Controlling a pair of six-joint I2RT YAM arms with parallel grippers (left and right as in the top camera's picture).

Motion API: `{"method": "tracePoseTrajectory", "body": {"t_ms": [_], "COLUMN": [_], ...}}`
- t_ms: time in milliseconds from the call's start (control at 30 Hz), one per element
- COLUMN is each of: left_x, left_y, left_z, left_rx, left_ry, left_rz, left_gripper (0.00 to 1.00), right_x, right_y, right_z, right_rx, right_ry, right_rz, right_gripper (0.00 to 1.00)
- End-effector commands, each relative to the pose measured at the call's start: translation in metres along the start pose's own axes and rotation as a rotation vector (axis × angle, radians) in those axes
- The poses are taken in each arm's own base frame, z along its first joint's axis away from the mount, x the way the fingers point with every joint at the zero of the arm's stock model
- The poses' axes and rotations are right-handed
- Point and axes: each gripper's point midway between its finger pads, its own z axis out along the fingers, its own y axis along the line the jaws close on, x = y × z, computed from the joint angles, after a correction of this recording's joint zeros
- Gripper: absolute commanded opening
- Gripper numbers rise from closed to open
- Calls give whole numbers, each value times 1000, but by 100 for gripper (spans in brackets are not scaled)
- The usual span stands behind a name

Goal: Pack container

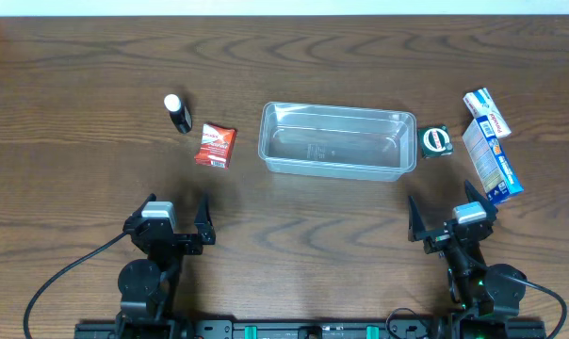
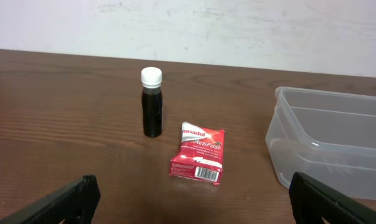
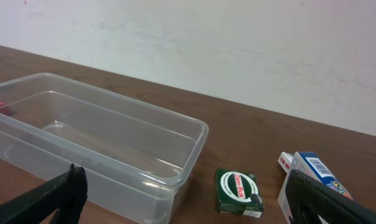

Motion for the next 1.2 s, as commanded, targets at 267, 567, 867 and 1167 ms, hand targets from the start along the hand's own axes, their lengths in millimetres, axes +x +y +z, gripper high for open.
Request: {"method": "tracePoseTrajectory", "body": {"t_ms": [267,567,867,1167], "left_x": [14,14,14,14], "left_y": [0,0,0,0], "left_z": [3,3,3,3], "left_rx": [6,5,6,6], "left_ry": [30,30,30,30], "left_rz": [14,14,14,14], "left_gripper": [98,98,98,98], "right_x": [1,0,-12,-122], "right_y": [3,2,3,-19], "right_z": [0,0,-2,-19], "right_rx": [-12,-12,-19,71], "right_ry": [0,-1,-29,-113], "right_rz": [-10,-12,66,104], "right_gripper": [99,99,99,99]}}
